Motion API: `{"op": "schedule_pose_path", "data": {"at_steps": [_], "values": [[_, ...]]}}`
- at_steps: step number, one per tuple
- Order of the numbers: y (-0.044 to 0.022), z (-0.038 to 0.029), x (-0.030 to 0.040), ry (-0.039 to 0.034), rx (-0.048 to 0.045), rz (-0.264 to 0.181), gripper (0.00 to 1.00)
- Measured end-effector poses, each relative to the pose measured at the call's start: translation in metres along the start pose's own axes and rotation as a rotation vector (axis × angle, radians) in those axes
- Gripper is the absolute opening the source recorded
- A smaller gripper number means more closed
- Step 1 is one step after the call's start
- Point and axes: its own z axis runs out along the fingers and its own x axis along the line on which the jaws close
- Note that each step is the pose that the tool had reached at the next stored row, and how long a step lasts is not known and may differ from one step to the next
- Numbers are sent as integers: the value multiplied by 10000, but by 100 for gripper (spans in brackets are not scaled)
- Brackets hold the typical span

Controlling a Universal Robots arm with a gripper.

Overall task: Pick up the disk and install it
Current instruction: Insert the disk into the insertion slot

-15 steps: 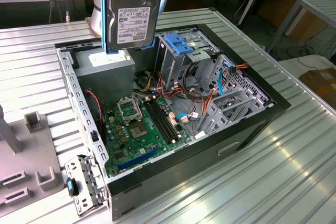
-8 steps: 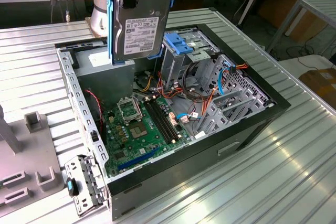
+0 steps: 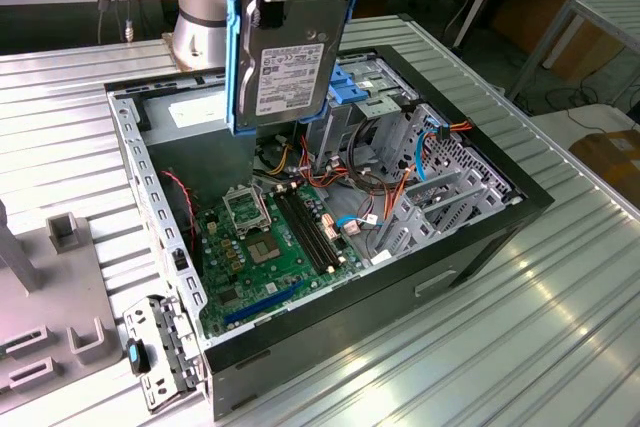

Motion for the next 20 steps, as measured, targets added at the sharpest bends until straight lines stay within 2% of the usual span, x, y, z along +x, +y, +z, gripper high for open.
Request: {"op": "schedule_pose_path", "data": {"at_steps": [4,6,7,9,12,13,16,20], "values": [[-189,16,-7,8,3,0,37],[-369,29,-15,8,2,2,37],[-482,35,-19,9,2,0,37],[-599,42,-24,8,2,0,37],[-706,49,-2,10,1,0,37],[-718,51,11,8,2,0,37],[-765,59,156,8,2,1,37],[-791,64,267,9,1,1,37]]}}
